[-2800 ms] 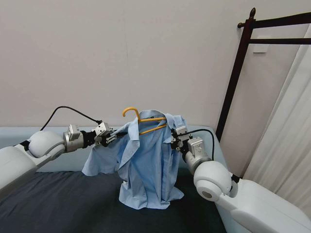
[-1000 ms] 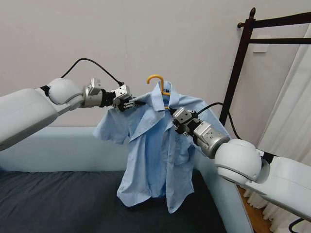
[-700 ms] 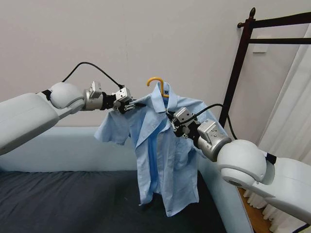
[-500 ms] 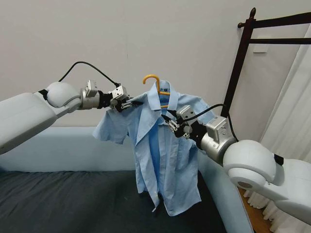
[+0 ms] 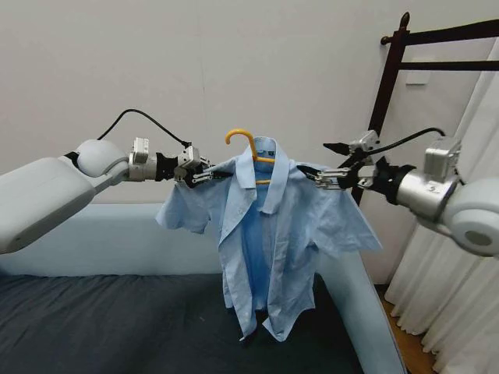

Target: Pick up the clothes from the sofa and hang them on the clothes hanger.

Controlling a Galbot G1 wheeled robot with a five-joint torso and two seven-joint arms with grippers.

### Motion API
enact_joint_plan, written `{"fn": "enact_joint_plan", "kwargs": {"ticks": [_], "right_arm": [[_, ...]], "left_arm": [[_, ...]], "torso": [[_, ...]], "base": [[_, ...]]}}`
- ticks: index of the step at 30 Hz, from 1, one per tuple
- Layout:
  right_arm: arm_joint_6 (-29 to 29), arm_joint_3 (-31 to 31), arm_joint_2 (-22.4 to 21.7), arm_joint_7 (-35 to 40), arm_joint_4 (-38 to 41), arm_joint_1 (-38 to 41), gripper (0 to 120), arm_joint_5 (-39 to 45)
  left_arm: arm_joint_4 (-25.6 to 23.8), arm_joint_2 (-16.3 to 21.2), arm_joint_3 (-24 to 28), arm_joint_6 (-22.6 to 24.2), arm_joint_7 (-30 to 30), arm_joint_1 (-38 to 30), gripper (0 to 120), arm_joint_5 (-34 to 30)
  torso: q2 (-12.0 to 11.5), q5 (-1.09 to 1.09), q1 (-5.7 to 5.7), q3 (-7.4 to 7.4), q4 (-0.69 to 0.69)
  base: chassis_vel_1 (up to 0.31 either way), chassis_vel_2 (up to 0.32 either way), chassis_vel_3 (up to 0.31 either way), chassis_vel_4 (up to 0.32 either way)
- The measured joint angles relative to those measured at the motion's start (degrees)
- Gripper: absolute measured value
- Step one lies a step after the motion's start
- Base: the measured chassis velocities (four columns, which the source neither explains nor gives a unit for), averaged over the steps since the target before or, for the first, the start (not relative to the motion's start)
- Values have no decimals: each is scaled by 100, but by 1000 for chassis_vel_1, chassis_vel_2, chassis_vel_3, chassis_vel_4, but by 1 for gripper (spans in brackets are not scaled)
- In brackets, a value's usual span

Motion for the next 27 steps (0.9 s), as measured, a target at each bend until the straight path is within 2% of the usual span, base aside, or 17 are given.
{"fn": "enact_joint_plan", "kwargs": {"ticks": [1, 2, 3, 6, 10, 12, 18, 21, 26, 27], "right_arm": [[0, 0, 0, 0, 0, 0, 99, 0], [-49, 55, -161, -279, -39, -24, 100, 37], [-92, 58, -222, -450, -81, -23, 100, 42], [-260, -11, -231, -616, -107, 12, 100, -15], [-729, -144, -94, -589, -80, 58, 100, -168], [-827, -190, -71, -622, -93, 72, 100, -298], [-1050, -313, 21, -763, -46, 141, 98, -607], [-1088, -346, 54, -808, -45, 180, 95, -685], [-1108, -390, 16, -913, -30, 194, 73, -679], [-1108, -390, 16, -913, -30, 194, 73, -679]], "left_arm": [[0, 0, 0, 0, 0, 0, 1, 0], [74, -151, -12, -77, 52, 35, 1, 3], [75, -210, -31, -130, 80, 72, 1, 16], [-10, -223, -63, -156, 88, 137, 1, 25], [-208, -125, -130, -167, 128, 228, 1, 23], [-253, -92, -135, -174, 140, 249, 1, 19], [-426, -38, -192, -219, 146, 368, 1, 2], [-460, -35, -205, -238, 166, 385, 1, -13], [-504, 14, -249, -319, 232, 449, 1, -42], [-504, 14, -249, -319, 232, 449, 1, -42]], "torso": [[0, 0, 0, 0, 0], [0, 0, 0, 0, -10], [0, 2, 0, 0, -14], [0, 5, 0, 0, -12], [0, 1, 0, 0, 1], [0, -2, 0, 0, 3], [0, 0, 0, 0, -2], [0, 0, 0, 0, -4], [0, -1, 0, 0, -2], [0, -1, 0, 0, -2]], "base": [[0, 0, 0, 0], [0, 0, 0, 0], [0, 0, 0, 0], [-56, -22, -23, -9], [0, 0, 0, 0], [0, 0, 0, 0], [0, 0, 0, 0], [0, 0, 0, 0], [0, 0, 0, 0], [0, 0, 0, 0]]}}
